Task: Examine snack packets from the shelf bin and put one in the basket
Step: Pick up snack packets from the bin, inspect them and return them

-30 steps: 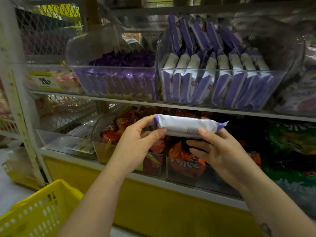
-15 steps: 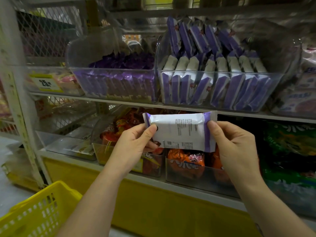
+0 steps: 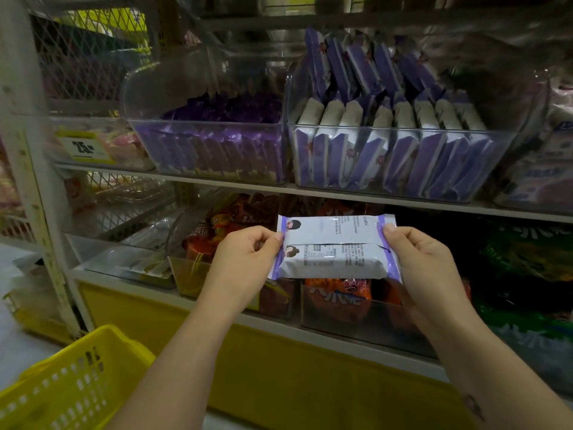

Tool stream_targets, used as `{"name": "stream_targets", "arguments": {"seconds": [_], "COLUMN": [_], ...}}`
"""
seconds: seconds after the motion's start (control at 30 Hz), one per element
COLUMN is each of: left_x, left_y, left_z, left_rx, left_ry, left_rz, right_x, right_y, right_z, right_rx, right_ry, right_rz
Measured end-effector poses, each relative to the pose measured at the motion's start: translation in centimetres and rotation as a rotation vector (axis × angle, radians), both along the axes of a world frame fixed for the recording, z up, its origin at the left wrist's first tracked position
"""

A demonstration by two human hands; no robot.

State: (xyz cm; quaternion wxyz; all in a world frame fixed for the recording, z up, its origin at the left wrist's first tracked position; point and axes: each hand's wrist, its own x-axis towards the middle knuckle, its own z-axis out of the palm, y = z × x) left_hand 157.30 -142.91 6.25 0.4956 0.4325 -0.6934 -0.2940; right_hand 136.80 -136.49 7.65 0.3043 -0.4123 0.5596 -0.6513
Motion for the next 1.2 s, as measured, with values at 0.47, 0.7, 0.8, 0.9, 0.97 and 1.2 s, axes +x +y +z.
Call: {"name": "stream_targets", "arguments": {"seconds": [0.47,0.7,0.8,0.9,0.97,1.2], "left_x": [-0.1,-1.6,-1.9,-1.9,-1.9,-2.4], "left_y": [0.0,1.9,2.1,2.2,2.3,2.6], "left_z": [0.4,1.2,1.2,1.2,1.2,0.7], "left_rx": [0.120,-0.081,-0.143,-0.282,-0.319,-0.335], "left_ry": [-0.083,-0.212,-0.212,-0.312,-0.367,-0.350], "left_rz": [-0.044,-0.342,-0.333,-0.289,-0.285,-0.238], "right_x": [0.5,2.3,2.6,2.7,2.7,2.9], "right_y": [-0.7,0.3,0.4,0.4,0.4,0.2], "right_z": [0.3,1.0,1.3,1.6,1.8,2.1], "right_rx": [0.005,0.004,-0.010,-0.001,0.003,-0.006], "right_ry": [-0.469,-0.193,-0.196,-0.195,-0.191,-0.196], "right_rz": [0.121,0.152,0.187,0.207,0.215,0.308]}}
